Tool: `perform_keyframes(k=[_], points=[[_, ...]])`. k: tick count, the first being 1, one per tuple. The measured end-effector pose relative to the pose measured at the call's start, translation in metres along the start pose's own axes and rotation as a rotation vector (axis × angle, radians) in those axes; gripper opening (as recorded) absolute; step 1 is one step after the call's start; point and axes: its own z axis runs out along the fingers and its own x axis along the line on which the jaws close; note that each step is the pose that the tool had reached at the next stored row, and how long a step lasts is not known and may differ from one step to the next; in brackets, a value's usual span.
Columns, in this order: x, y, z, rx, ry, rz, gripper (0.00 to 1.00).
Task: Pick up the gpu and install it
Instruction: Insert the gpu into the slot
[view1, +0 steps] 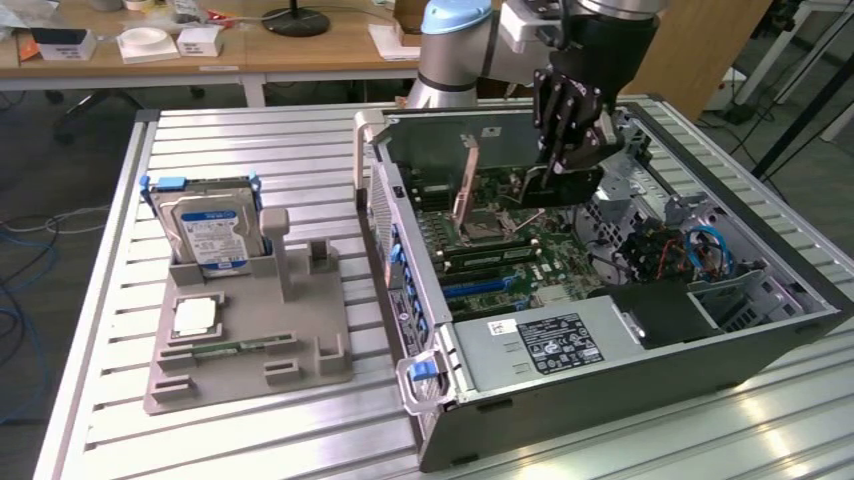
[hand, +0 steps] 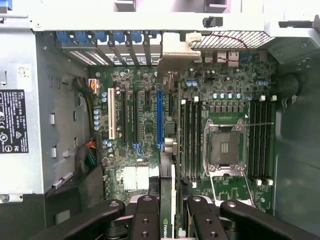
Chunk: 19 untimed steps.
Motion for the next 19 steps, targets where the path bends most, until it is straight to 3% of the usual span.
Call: perform_keyframes(k=[12, 19], points=[[0.003, 0.0002, 0.0225, 0.0001, -0.0001, 0.001, 0.26], [0.013, 0.0017, 0.0351, 0.0002, -0.0001, 0.001, 0.26]])
